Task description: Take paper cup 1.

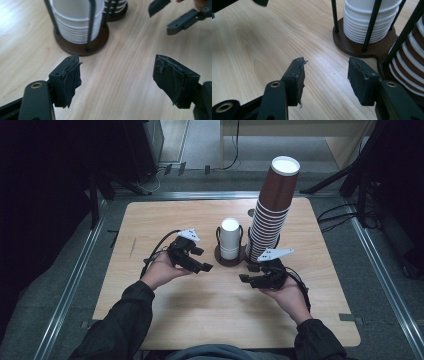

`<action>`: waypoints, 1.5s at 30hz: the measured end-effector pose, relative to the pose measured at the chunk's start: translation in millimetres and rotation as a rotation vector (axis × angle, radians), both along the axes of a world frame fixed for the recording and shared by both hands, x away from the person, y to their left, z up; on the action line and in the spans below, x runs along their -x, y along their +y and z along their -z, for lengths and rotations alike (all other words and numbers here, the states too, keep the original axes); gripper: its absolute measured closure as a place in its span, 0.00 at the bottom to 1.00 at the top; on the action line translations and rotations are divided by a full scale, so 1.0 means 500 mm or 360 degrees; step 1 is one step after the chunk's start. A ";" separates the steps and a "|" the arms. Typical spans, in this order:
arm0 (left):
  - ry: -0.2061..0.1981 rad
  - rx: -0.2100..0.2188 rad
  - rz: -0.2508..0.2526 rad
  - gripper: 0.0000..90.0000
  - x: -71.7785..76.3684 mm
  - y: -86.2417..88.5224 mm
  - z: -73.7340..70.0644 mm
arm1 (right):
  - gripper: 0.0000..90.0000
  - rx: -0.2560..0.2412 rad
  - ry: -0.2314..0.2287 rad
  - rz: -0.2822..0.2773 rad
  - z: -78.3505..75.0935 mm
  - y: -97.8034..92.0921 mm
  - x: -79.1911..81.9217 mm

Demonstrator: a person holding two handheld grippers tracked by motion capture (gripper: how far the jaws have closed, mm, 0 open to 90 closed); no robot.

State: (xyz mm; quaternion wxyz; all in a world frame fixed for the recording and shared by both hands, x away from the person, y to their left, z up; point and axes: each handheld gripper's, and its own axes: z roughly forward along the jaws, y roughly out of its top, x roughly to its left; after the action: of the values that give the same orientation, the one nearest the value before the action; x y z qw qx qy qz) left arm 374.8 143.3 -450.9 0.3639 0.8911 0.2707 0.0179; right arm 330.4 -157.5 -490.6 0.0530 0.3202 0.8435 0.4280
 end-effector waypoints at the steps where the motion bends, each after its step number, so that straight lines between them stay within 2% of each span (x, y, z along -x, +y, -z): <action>1: -0.0003 0.0010 0.0001 0.24 -0.005 0.000 -0.003 | 0.54 0.0005 -0.0010 0.0005 -0.001 0.002 0.000; 4: -0.0010 -0.0020 0.0016 0.23 -0.020 -0.002 -0.012 | 0.56 0.0000 -0.0022 0.0015 -0.004 0.007 -0.002; 7: -0.0074 -0.0065 0.0026 0.23 -0.031 -0.004 -0.028 | 0.61 -0.0011 -0.0014 0.0018 -0.006 0.011 -0.006; 11: -0.0046 -0.0025 0.0043 0.23 -0.053 -0.007 -0.046 | 0.67 -0.0051 0.0017 0.0031 -0.003 0.020 -0.011; 13: -0.0028 -0.0014 0.0046 0.23 -0.069 -0.011 -0.052 | 0.69 -0.0033 0.0017 0.0042 0.002 0.029 -0.014; 18: -0.0045 -0.0028 0.0069 0.23 -0.095 -0.029 -0.070 | 0.73 -0.0030 -0.0009 0.0108 0.012 0.045 -0.022; 23: -0.0042 -0.0030 0.0096 0.23 -0.113 -0.049 -0.085 | 0.79 0.0005 -0.0015 0.0198 0.021 0.043 -0.034; 25: -0.0069 -0.0056 0.0130 0.23 -0.125 -0.065 -0.096 | 0.80 0.0005 -0.0021 0.0225 0.023 0.042 -0.036; 28: -0.0069 -0.0055 0.0146 0.22 -0.138 -0.074 -0.103 | 0.84 -0.0023 -0.0036 0.0243 0.025 0.047 -0.037; 31: -0.0066 -0.0068 0.0162 0.21 -0.152 -0.083 -0.106 | 0.90 -0.0013 -0.0062 0.0263 0.029 0.057 -0.038; 33: -0.0057 -0.0062 0.0171 0.20 -0.159 -0.087 -0.107 | 0.93 -0.0027 -0.0075 0.0299 0.030 0.064 -0.039; 36: -0.0052 0.0003 0.0173 0.21 -0.164 -0.089 -0.109 | 0.97 -0.0058 -0.0066 0.0329 0.032 0.074 -0.042; 37: -0.0061 0.0003 0.0187 0.22 -0.164 -0.090 -0.109 | 0.99 -0.0059 -0.0062 0.0332 0.034 0.079 -0.044; 40: -0.0049 -0.0013 0.0175 0.22 -0.167 -0.093 -0.107 | 1.00 -0.0025 -0.0101 0.0359 0.039 0.093 -0.046; 42: -0.0063 -0.0057 0.0178 0.22 -0.167 -0.099 -0.110 | 1.00 -0.0013 -0.0135 0.0397 0.039 0.099 -0.051; 45: -0.0065 -0.0092 0.0188 0.22 -0.171 -0.110 -0.115 | 1.00 -0.0068 -0.0135 0.0450 0.035 0.108 -0.060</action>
State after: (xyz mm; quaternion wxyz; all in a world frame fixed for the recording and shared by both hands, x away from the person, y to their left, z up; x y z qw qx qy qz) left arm 460.3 88.3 -393.5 0.3440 0.9150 0.2096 0.0225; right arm 360.5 -103.6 -508.0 0.1414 0.4185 0.7776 0.4474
